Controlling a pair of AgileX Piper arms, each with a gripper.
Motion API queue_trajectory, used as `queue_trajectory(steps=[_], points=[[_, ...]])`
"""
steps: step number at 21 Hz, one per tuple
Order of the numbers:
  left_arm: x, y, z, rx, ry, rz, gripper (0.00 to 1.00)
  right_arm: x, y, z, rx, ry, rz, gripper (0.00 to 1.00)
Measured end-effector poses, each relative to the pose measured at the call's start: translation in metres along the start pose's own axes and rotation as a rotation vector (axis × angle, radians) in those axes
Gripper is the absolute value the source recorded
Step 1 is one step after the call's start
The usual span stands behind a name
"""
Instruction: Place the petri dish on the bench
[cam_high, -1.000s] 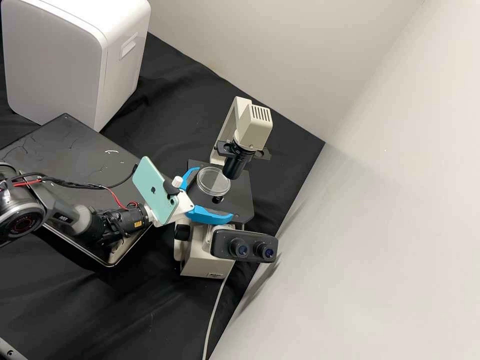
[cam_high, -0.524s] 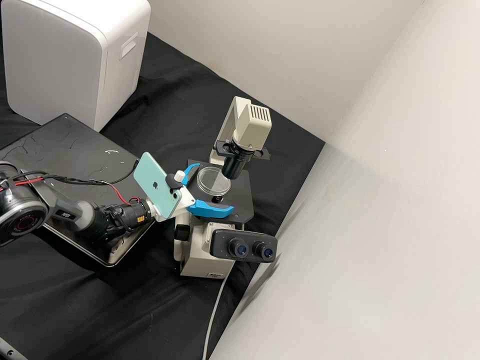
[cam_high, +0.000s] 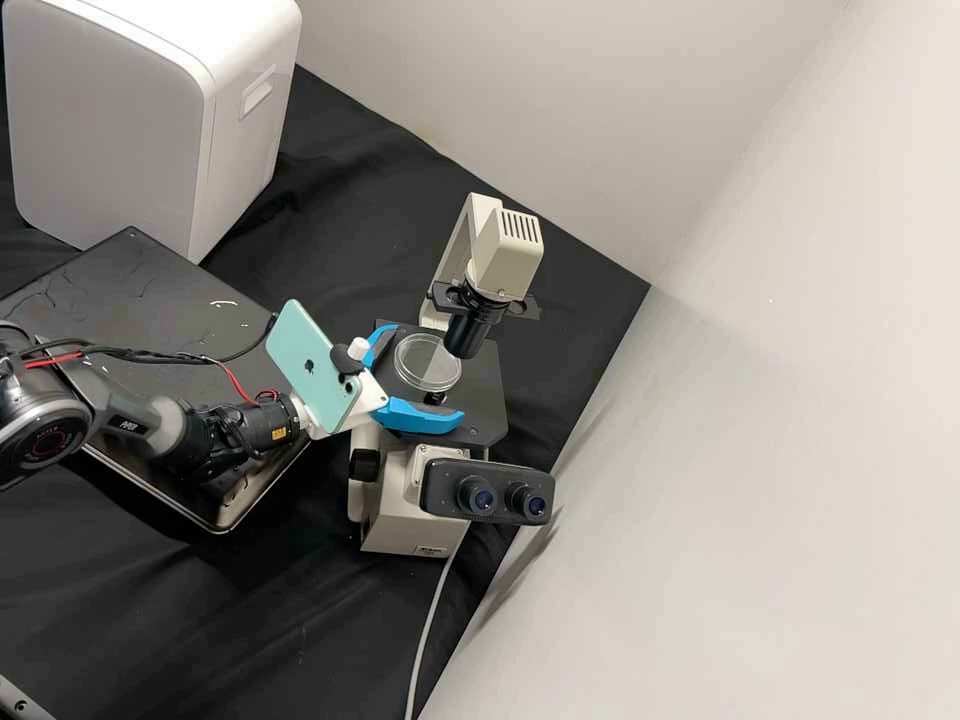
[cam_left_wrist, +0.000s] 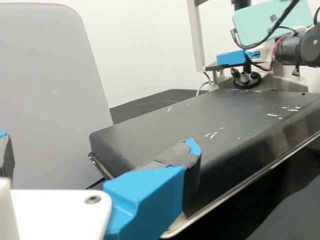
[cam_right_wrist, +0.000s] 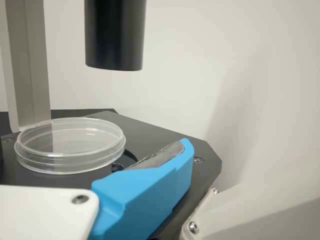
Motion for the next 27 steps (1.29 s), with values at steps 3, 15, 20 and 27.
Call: queue_trajectory(steps=[3, 15, 20, 27], points=[[0.000, 0.0000, 0.000, 0.000, 0.000, 0.000, 1.00, 0.007, -0.003, -0.009, -0.016, 0.020, -0.049, 1.00], [0.001, -0.0008, -0.002, 0.003, 0.016, -0.004, 1.00, 0.018, -0.023, -0.025, -0.109, 0.118, -0.149, 1.00], [0.001, -0.0008, -0.002, 0.003, 0.016, -0.004, 1.00, 0.014, -0.021, -0.025, -0.109, 0.119, -0.148, 1.00], [0.002, -0.0007, -0.004, 0.002, 0.027, -0.003, 1.00, 0.007, -0.018, -0.027, -0.111, 0.102, -0.170, 1.00]])
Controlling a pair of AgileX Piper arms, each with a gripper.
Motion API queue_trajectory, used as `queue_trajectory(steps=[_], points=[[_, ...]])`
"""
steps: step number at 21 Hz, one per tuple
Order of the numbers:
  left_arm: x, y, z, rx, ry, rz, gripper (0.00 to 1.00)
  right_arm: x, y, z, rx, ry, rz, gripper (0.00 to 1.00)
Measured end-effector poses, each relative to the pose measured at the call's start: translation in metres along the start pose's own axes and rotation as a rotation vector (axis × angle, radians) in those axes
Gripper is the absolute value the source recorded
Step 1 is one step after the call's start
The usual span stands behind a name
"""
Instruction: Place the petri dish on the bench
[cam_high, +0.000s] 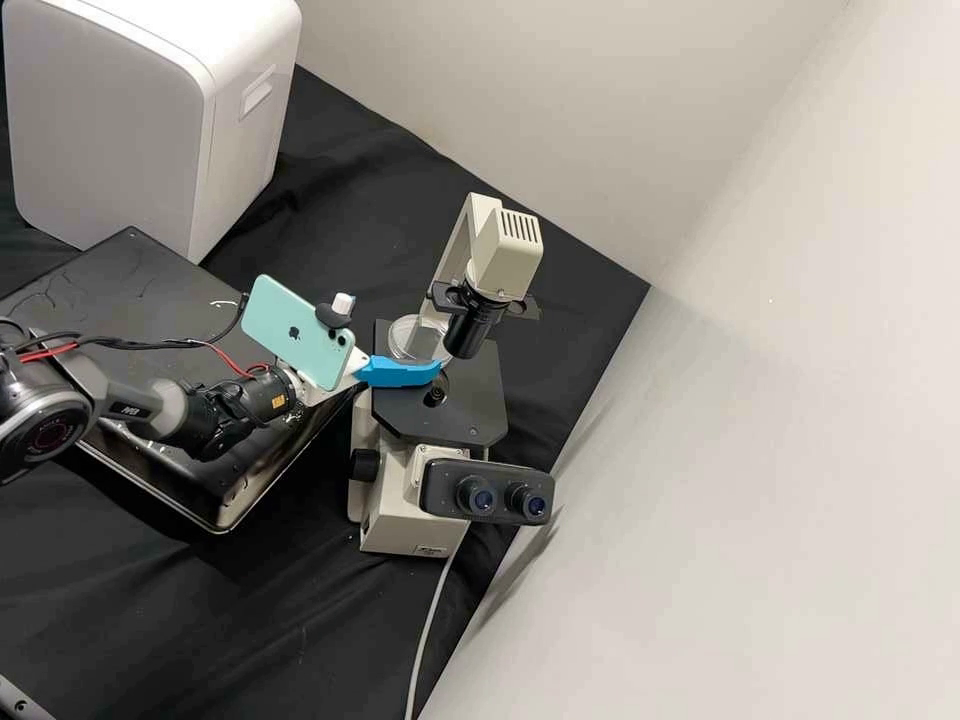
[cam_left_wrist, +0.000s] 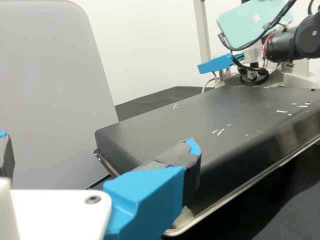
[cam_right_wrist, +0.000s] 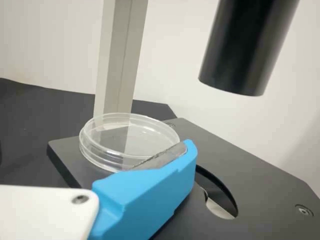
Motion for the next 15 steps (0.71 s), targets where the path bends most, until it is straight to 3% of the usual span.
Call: queue_trajectory(steps=[15], points=[[0.0002, -0.0003, -0.0002, 0.000, 0.002, -0.002, 1.00, -0.0027, 0.0075, 0.0087, 0.009, -0.029, 0.020, 1.00]])
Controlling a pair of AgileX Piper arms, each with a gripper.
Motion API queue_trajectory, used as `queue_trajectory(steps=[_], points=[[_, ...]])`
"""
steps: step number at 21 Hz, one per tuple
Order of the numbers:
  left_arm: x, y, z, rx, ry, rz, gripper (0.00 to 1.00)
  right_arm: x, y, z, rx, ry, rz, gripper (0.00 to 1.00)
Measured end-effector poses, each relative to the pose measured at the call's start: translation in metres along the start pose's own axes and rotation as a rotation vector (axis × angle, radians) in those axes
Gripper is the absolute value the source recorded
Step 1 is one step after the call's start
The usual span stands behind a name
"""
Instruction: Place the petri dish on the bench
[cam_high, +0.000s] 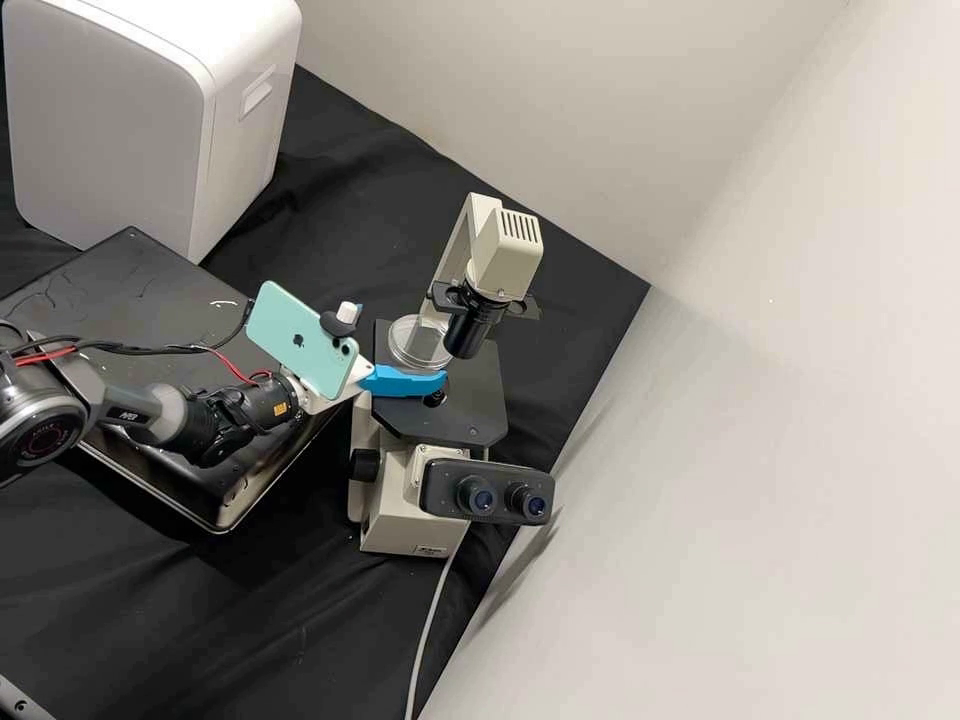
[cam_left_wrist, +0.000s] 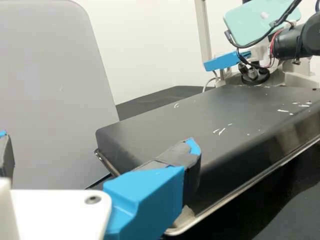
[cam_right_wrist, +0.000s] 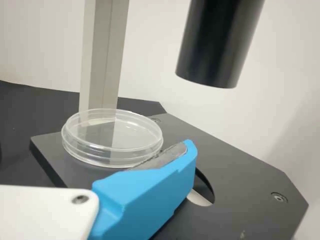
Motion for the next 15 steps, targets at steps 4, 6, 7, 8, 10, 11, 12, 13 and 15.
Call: queue_trajectory(steps=[4, 6, 7, 8, 10, 11, 12, 13, 15], points=[[0.000, 0.0000, 0.000, 0.000, 0.000, 0.000, 1.00, 0.009, 0.000, 0.000, 0.004, -0.005, 0.000, 1.00], [0.000, 0.0000, 0.000, 0.000, 0.000, 0.000, 1.00, 0.016, 0.000, 0.001, 0.013, -0.008, 0.009, 1.00], [0.000, 0.0000, 0.000, 0.000, 0.000, 0.000, 1.00, 0.019, 0.002, 0.000, 0.013, -0.009, 0.018, 1.00], [0.000, -0.0001, 0.000, 0.001, 0.000, -0.001, 1.00, 0.022, 0.001, 0.001, 0.019, -0.015, 0.021, 1.00], [0.000, -0.0007, 0.000, 0.003, 0.000, -0.003, 1.00, 0.025, 0.002, 0.002, 0.022, -0.020, 0.026, 1.00], [0.001, -0.0015, 0.000, 0.007, 0.001, -0.007, 1.00, 0.026, 0.002, 0.002, 0.012, -0.021, 0.028, 1.00], [0.001, -0.0018, 0.001, 0.010, 0.000, -0.008, 1.00, 0.027, 0.001, 0.002, 0.009, -0.022, 0.028, 1.00], [0.001, -0.0020, 0.001, 0.012, -0.002, -0.009, 1.00, 0.028, 0.001, 0.002, 0.006, -0.024, 0.025, 1.00], [0.001, -0.0023, 0.001, 0.018, -0.007, -0.009, 1.00, 0.029, 0.000, 0.003, 0.000, -0.022, 0.029, 1.00]])
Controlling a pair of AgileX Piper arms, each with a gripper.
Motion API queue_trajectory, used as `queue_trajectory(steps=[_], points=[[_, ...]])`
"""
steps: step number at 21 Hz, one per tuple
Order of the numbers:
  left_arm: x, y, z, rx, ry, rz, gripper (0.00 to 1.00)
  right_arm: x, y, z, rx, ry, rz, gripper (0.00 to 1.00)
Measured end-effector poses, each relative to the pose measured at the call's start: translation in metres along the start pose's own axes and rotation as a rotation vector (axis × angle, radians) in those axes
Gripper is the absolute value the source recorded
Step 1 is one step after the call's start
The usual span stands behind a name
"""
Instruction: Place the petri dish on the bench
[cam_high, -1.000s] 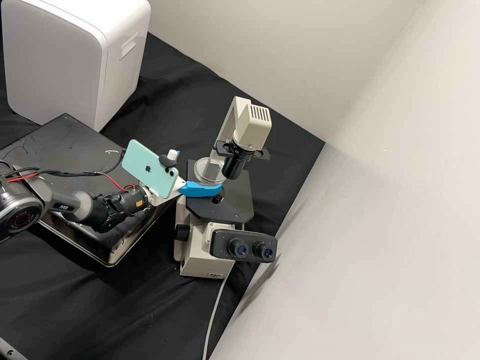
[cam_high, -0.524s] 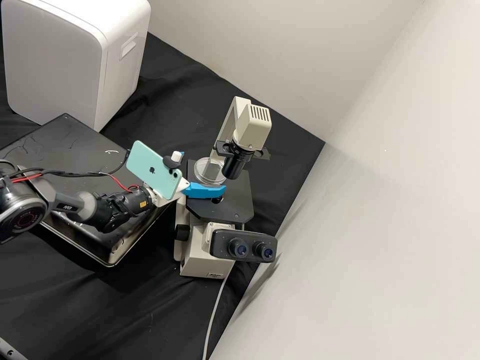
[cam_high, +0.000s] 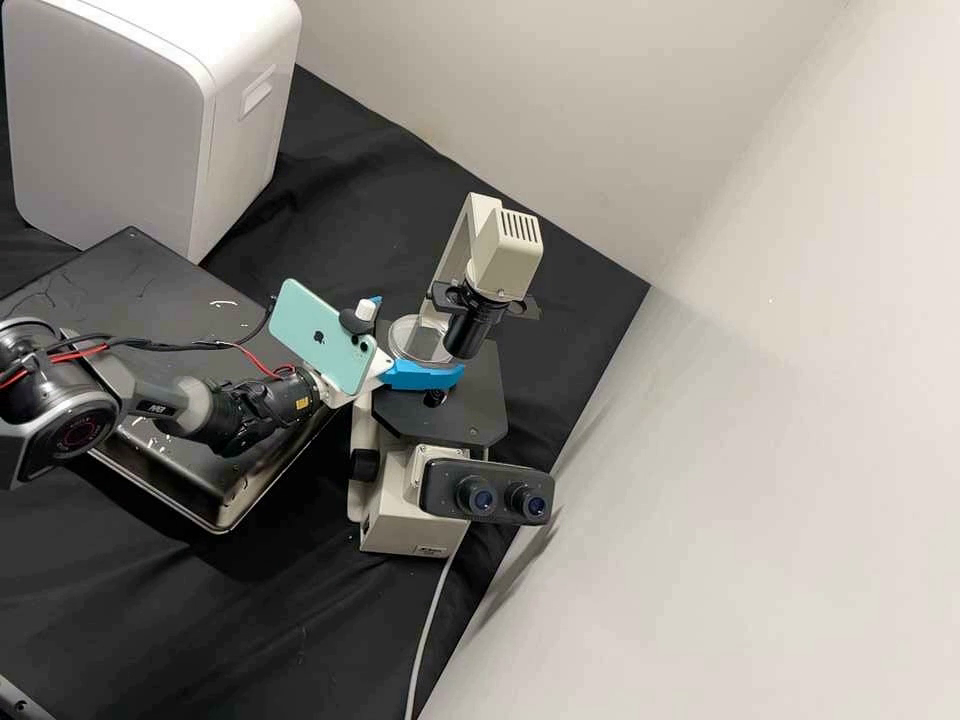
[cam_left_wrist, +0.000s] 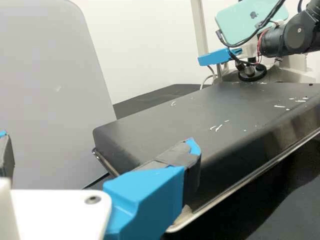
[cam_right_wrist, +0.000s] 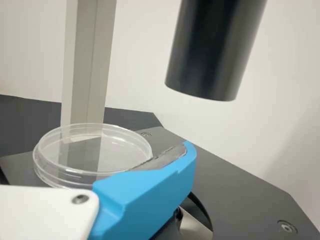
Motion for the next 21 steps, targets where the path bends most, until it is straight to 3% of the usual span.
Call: queue_trajectory(steps=[8, 16, 21], points=[[0.0007, -0.0006, 0.0024, 0.017, -0.024, 0.002, 1.00, 0.0004, -0.0008, 0.0010, -0.004, -0.003, 0.002, 1.00], [0.0008, -0.0008, 0.0030, 0.015, -0.029, 0.002, 1.00, 0.0061, -0.0002, 0.0041, -0.014, 0.008, 0.021, 1.00], [0.0021, -0.0013, 0.0016, 0.007, -0.021, 0.000, 1.00, 0.0075, -0.0007, 0.0064, -0.041, 0.025, 0.015, 1.00]])
